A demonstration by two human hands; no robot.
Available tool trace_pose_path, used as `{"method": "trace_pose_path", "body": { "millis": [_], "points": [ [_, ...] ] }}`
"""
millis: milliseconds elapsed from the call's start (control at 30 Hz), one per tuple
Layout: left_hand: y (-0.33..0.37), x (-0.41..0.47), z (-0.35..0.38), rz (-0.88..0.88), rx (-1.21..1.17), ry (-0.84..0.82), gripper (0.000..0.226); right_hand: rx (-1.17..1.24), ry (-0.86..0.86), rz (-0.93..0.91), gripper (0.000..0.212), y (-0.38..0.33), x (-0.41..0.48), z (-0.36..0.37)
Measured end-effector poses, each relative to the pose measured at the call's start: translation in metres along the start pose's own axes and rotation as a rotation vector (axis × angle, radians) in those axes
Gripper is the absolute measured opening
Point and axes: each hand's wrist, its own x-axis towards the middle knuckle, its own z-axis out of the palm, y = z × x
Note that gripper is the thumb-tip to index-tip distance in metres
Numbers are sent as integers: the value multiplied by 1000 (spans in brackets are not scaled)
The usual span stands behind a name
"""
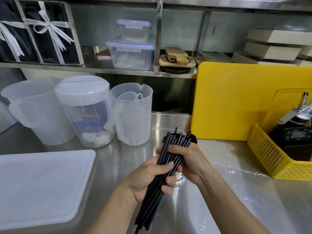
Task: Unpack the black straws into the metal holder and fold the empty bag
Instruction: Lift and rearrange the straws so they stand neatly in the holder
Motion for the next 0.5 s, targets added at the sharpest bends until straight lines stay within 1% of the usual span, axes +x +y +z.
{"method": "trace_pose_path", "body": {
  "millis": [200, 233, 300, 367, 400, 433, 500],
  "points": [
    [-2, -2, -8, 19, 2, -1, 12, -37, -56, -5, 15, 2, 2, -4],
    [-1, -2, -12, 20, 4, -15, 16, -55, -96, -11, 17, 1, 2, -5],
    [0, -5, -18, 22, 12, -57, 32, -84, -174, -23, 27, -5, 1, -10],
    [1, -7, -25, 18, 32, -90, 51, -120, -135, -43, 28, -16, 1, -17],
    [1, -7, -27, 12, 36, -104, 57, -174, -115, -64, 26, -22, 2, -21],
    [0, -7, -30, 8, 36, -116, 58, -264, -112, -81, 23, -27, 3, -24],
    [-1, -6, -32, 5, 42, -130, 48, -466, -155, -70, 15, -34, 5, -25]
  ]
}}
